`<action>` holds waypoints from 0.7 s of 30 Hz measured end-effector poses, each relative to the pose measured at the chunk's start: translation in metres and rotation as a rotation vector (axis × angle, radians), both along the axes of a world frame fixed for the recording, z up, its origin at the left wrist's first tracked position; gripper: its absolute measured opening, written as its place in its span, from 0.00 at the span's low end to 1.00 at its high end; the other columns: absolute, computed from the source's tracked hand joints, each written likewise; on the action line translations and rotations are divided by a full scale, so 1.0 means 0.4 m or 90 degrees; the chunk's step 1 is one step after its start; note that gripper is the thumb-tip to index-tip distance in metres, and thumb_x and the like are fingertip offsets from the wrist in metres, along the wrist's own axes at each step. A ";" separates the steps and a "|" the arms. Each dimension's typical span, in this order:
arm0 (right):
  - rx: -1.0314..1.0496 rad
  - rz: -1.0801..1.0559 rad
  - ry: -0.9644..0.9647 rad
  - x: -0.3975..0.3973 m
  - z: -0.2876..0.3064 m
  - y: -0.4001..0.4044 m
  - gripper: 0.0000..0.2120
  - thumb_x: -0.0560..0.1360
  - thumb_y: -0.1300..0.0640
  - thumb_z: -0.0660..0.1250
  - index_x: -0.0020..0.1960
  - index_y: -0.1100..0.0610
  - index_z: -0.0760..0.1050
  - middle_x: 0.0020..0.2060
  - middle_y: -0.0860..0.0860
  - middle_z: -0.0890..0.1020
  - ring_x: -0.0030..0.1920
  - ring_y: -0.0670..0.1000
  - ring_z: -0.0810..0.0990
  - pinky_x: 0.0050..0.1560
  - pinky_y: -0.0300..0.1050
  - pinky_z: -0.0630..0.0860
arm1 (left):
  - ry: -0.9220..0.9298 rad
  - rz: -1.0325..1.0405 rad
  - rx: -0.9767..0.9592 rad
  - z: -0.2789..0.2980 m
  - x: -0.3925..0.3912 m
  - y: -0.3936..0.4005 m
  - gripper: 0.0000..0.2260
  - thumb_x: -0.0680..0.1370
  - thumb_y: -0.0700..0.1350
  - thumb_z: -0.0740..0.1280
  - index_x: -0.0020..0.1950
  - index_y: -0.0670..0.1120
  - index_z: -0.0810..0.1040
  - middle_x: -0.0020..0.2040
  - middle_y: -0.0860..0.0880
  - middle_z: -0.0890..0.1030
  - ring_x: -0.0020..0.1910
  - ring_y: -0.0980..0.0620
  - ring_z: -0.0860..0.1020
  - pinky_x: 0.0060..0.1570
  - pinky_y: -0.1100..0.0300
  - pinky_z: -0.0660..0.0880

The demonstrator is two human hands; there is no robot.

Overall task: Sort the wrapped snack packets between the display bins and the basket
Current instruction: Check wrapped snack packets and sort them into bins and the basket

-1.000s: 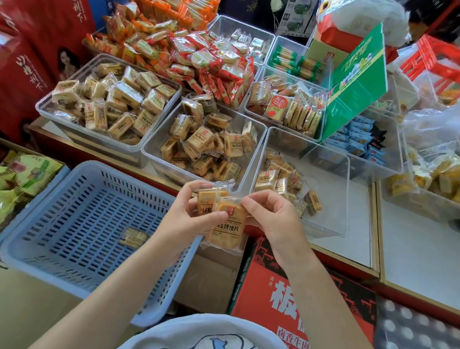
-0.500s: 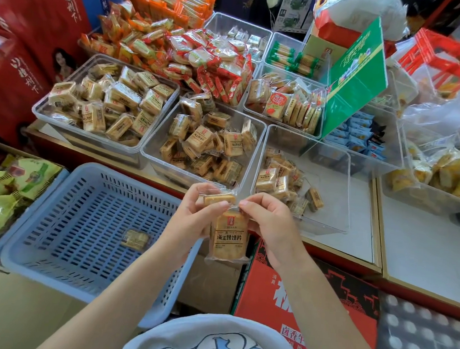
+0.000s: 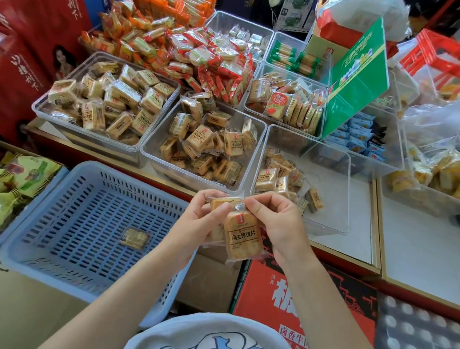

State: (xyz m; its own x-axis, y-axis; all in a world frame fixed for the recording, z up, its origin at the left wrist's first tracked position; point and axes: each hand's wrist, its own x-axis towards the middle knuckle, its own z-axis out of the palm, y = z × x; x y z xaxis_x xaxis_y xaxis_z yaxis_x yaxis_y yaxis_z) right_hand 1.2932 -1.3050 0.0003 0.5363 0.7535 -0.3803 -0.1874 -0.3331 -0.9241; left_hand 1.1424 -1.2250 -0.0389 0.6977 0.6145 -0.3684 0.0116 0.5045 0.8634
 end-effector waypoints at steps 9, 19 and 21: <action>-0.037 0.095 -0.111 0.023 -0.014 -0.004 0.21 0.68 0.43 0.77 0.58 0.46 0.75 0.51 0.54 0.80 0.52 0.50 0.82 0.52 0.50 0.83 | 0.065 0.029 -0.027 -0.003 0.011 0.006 0.27 0.69 0.52 0.76 0.65 0.47 0.73 0.56 0.41 0.85 0.50 0.41 0.86 0.42 0.46 0.85; -0.013 0.077 -0.060 0.011 -0.037 -0.009 0.15 0.77 0.52 0.73 0.54 0.61 0.74 0.33 0.50 0.83 0.32 0.48 0.79 0.34 0.41 0.75 | 0.041 0.087 -0.068 0.007 0.027 0.027 0.28 0.73 0.56 0.71 0.68 0.42 0.75 0.54 0.41 0.86 0.50 0.41 0.86 0.37 0.53 0.84; 0.010 0.051 -0.059 0.013 -0.035 -0.010 0.13 0.76 0.54 0.74 0.51 0.62 0.74 0.33 0.51 0.83 0.31 0.49 0.78 0.32 0.40 0.74 | 0.040 0.071 -0.089 0.009 0.033 0.019 0.25 0.72 0.57 0.70 0.63 0.44 0.77 0.52 0.44 0.87 0.49 0.44 0.87 0.39 0.54 0.84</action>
State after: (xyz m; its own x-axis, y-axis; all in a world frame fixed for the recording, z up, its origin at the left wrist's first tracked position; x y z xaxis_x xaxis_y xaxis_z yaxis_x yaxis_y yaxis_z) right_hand 1.2983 -1.3092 -0.0135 0.5065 0.8007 -0.3200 -0.0743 -0.3293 -0.9413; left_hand 1.1556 -1.2174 -0.0352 0.6010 0.6268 -0.4958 0.0001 0.6203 0.7843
